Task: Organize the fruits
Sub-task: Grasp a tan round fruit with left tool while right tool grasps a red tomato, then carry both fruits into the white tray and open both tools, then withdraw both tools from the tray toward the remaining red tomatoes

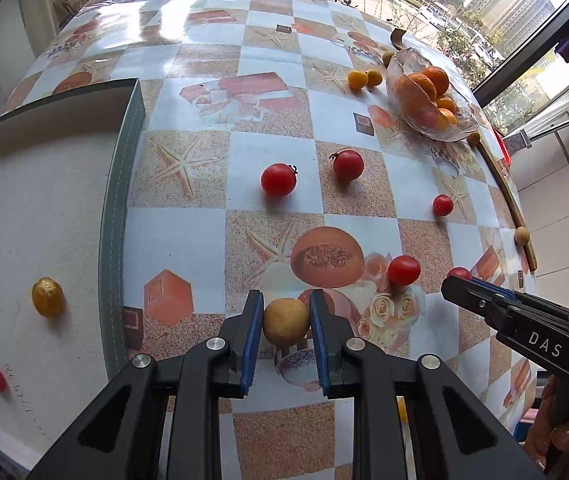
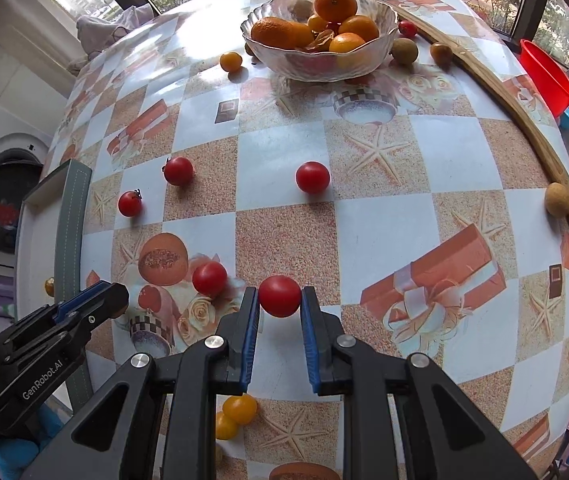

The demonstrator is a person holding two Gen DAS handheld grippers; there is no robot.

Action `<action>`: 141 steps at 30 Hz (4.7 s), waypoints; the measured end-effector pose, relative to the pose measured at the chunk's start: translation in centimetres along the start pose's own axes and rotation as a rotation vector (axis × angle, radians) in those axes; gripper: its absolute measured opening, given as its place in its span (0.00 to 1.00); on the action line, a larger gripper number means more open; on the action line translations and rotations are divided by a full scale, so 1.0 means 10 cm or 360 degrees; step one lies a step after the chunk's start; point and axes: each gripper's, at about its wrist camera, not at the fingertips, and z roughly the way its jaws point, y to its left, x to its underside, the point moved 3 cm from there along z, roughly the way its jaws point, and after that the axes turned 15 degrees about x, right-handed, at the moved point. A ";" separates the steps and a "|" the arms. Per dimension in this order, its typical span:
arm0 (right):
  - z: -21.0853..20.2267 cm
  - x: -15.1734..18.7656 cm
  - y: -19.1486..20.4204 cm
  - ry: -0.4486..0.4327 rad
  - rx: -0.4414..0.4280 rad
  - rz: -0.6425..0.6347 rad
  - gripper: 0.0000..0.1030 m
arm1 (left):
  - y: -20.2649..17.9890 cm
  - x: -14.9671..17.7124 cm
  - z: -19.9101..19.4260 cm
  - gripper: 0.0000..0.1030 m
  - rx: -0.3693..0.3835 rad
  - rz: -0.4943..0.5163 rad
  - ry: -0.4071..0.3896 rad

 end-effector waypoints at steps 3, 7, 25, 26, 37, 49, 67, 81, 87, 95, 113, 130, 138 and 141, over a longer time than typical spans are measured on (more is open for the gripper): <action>-0.04 0.01 0.10 -0.0008 -0.0010 -0.0029 0.22 | 0.01 0.04 -0.13 0.24 0.0009 0.0005 -0.0025; -0.09 0.01 0.26 -0.0018 -0.0029 -0.0069 0.22 | 0.06 0.08 -0.32 0.24 0.0000 0.0002 -0.0064; -0.29 0.07 1.69 -0.0048 -0.0217 -0.0423 0.22 | 1.05 0.46 -1.20 0.24 -0.0205 -0.0238 -0.0251; -0.29 0.06 1.79 -0.0052 -0.0228 -0.0443 0.22 | 1.11 0.46 -1.23 0.24 -0.0219 -0.0249 -0.0261; -0.17 -0.15 2.55 -0.0056 -0.0253 -0.0599 0.22 | 1.69 0.18 -1.31 0.24 -0.0385 -0.0271 -0.0314; 0.15 -0.25 2.81 -0.0010 -0.0144 -0.0674 0.22 | 1.86 0.10 -1.12 0.24 -0.0426 -0.0245 -0.0241; -0.17 -0.23 2.82 -0.0142 -0.0188 -0.0710 0.79 | 1.87 0.12 -1.23 0.77 -0.0543 -0.0219 -0.0249; -0.06 -0.03 1.55 0.0007 -0.0009 -0.0308 0.82 | 1.24 0.13 -0.99 0.77 -0.0512 -0.0043 -0.0155; -0.03 0.05 0.92 0.0028 0.0089 -0.0136 0.82 | 0.76 -0.01 -0.81 0.77 -0.0469 0.0136 -0.0122; -0.03 0.04 0.19 0.0043 0.0184 0.0102 0.82 | 0.31 -0.17 -0.55 0.77 -0.0392 0.0231 -0.0097; 0.20 -0.06 -0.42 0.0083 0.0270 0.0184 0.82 | 0.02 -0.44 0.14 0.77 -0.0344 0.0179 0.0003; 0.34 -0.52 -0.04 -0.0087 0.0332 -0.0050 0.82 | 0.02 -0.64 0.45 0.77 -0.0370 0.0202 -0.0019; 0.32 -0.64 -0.01 -0.0138 0.0379 -0.0075 0.64 | -0.03 -0.68 0.47 0.64 -0.0358 0.0224 -0.0047; 0.28 -0.64 0.01 -0.0156 0.0374 -0.0110 0.48 | -0.08 -0.68 0.47 0.43 -0.0347 0.0250 -0.0051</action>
